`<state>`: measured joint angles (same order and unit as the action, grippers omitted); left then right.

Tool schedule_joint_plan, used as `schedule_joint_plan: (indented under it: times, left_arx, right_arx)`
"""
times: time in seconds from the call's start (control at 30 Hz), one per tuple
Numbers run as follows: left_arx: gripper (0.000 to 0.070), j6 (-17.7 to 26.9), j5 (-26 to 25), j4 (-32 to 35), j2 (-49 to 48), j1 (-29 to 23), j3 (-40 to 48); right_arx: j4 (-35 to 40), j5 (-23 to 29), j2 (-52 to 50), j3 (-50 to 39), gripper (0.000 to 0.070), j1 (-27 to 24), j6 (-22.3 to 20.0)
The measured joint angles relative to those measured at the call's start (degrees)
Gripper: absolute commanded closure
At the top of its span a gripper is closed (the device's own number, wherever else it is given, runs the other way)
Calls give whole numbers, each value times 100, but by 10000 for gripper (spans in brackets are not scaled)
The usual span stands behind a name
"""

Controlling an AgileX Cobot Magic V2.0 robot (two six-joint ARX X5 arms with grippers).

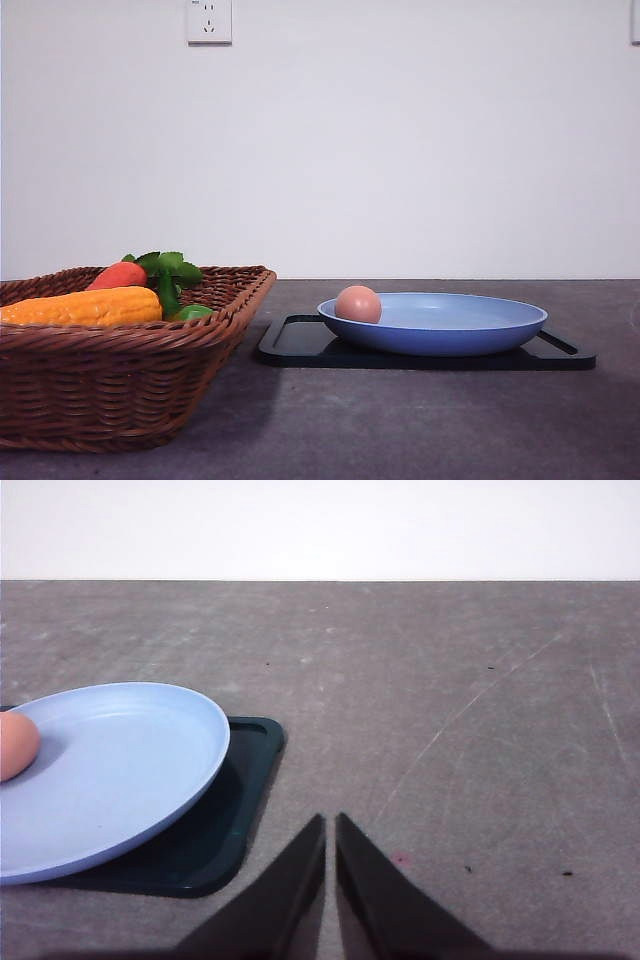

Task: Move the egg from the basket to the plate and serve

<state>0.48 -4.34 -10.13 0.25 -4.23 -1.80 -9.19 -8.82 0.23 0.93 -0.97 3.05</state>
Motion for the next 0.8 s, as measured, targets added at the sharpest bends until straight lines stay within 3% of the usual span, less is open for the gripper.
schedule_joint_plan:
  times: [0.8]
  left_arx:
    - [700, -1, 2, 0, 0, 0, 0]
  right_arx:
    - [0, 0, 0, 0, 700, 0, 0]
